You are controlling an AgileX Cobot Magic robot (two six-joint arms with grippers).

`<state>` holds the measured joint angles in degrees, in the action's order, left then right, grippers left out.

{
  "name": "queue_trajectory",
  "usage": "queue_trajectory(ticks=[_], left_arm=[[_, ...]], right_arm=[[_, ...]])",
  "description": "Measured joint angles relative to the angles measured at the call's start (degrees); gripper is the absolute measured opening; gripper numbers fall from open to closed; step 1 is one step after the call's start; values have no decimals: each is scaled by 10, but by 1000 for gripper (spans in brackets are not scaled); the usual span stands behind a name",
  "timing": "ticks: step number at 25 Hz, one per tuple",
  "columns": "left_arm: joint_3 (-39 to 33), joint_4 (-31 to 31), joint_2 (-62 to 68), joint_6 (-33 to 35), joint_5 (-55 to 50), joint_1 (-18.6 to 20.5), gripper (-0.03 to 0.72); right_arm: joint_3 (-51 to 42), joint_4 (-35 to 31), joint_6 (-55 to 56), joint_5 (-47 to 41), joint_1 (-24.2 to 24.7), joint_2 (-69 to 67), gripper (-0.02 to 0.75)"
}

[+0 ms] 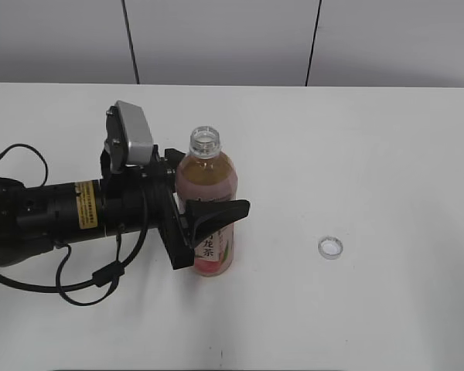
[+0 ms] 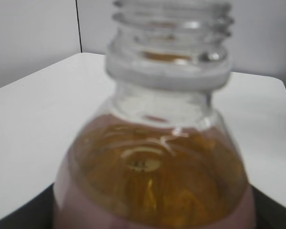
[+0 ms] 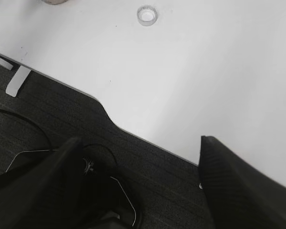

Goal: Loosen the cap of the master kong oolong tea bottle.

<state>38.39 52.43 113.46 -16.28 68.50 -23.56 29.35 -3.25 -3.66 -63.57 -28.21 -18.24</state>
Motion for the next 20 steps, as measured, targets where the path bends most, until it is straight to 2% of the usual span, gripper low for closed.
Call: queue_trajectory(ticks=[7, 14, 20], left_arm=[[0, 0, 0, 0, 0, 0, 440], [0, 0, 0, 0, 0, 0, 441], [0, -7, 0, 2, 0, 0, 477]], right_arm=[[0, 0, 0, 3, 0, 41, 565], [0, 2, 0, 3, 0, 138, 565], [0, 7, 0, 2, 0, 186, 565]])
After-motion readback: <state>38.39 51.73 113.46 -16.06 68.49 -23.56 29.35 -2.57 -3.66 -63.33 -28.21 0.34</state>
